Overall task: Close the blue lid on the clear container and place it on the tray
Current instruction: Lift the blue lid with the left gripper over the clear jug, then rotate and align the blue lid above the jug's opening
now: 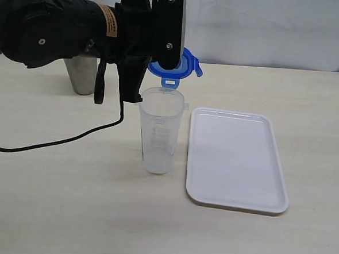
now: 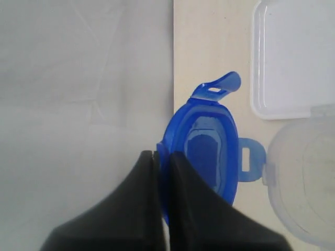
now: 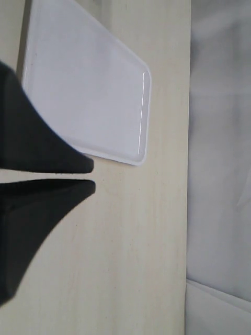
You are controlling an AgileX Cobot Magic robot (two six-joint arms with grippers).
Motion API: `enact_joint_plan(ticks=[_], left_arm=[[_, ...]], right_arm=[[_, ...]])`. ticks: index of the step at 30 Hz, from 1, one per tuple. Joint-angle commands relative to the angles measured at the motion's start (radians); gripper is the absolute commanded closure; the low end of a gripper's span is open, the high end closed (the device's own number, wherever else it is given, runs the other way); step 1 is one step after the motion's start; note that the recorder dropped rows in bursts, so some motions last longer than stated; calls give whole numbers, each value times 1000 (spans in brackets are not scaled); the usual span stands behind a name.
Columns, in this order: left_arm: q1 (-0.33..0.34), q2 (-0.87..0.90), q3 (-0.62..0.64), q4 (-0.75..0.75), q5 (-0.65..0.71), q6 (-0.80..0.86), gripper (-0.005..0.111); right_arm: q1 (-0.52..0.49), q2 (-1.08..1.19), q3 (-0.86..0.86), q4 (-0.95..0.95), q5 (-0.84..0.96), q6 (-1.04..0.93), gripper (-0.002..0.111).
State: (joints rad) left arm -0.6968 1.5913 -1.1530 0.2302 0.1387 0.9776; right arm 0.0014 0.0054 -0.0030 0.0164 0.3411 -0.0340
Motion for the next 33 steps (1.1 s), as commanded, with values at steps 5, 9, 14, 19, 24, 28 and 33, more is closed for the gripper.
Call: enact_joint_plan(ticks=[5,9,14,19,24,28,33], left_arm=[[-2,-29,1,19,46,-10,107],[-2,-29,1,21,32,-12,107],[-2,-29,1,21,-17,-13,107],[18,-23,1,20,-70,-57,107],[70,8,1,11,-113,-95,107],[60,9,1,-5,-63,-94,107],[33,9,1,-3,-33,-87,107]], right_arm=[[1,-5,3,2,2,5,104],[1,-5,3,2,2,5,104],[1,-5,3,2,2,5,104],[1,-5,3,2,2,5,104],[1,-5,3,2,2,5,104],[1,-5,3,2,2,5,104],[1,-5,3,2,2,5,104]])
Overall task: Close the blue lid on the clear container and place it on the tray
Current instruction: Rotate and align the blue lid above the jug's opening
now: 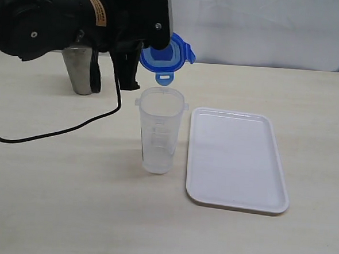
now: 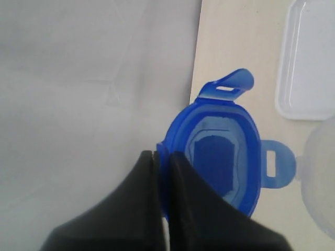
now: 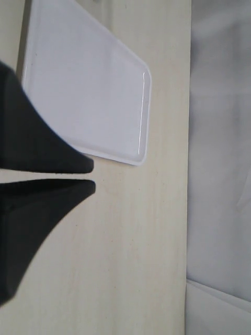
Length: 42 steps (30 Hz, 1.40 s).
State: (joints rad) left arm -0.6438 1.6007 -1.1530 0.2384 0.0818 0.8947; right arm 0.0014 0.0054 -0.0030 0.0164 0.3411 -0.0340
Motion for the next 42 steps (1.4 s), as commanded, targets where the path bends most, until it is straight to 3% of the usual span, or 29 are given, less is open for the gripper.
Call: enact_joint_plan(ticks=[1,14,27,34,42], left_arm=[[-20,0,1,-13,35,-3,107],[-20,0,1,-13,130,-10,107],[-18,-4,1,-15,-8,-67,107],[-18,-4,1,-15,-17,-67,107],[36,-4,1,-21,-36,-84,107]], right_arm=[[1,-5,3,2,2,5,104],[1,-5,3,2,2,5,104],[1,-5,3,2,2,5,104],[1,-5,3,2,2,5,104],[1,-5,3,2,2,5,104]])
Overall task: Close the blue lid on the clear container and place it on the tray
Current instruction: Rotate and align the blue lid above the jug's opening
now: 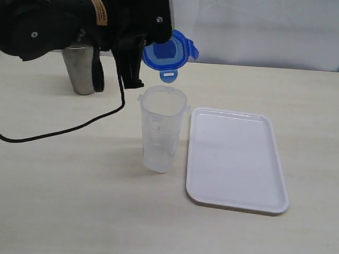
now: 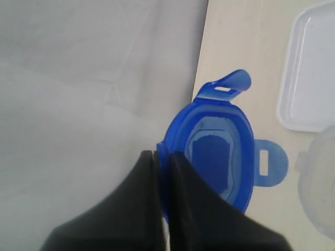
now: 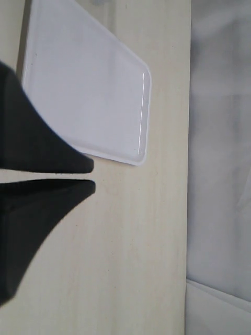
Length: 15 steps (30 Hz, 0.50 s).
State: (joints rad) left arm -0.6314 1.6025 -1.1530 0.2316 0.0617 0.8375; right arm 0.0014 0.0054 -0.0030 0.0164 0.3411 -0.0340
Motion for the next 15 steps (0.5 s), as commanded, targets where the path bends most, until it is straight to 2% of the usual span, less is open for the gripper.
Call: enact_joint_plan(ticks=[1,15], left_arm=[[26,-5,1,-14,-16,-29,107],[26,15,1,-77,12,-31,107]], right_arm=[[1,-5,3,2,2,5,104],[1,-5,3,2,2,5,104]])
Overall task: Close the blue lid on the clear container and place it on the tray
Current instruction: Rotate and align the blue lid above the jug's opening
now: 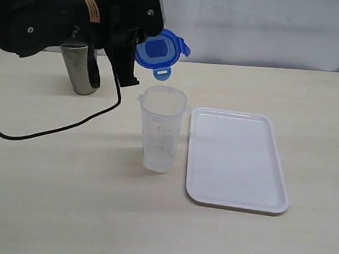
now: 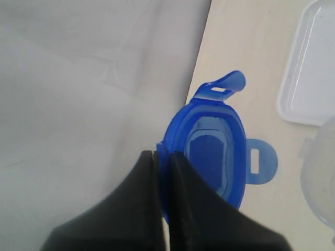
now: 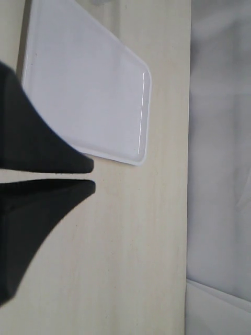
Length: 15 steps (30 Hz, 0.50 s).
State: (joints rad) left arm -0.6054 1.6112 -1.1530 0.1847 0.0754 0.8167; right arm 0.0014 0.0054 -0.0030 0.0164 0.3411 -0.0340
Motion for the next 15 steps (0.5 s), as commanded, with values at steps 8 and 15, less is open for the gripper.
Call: enact_joint_plan(ticks=[8,15], left_arm=[[-7,6,1,-66,31,-10,107],[-53,6,1,-44,31,-1,107]], right_arm=[[1,-5,3,2,2,5,104],[1,-5,3,2,2,5,104]])
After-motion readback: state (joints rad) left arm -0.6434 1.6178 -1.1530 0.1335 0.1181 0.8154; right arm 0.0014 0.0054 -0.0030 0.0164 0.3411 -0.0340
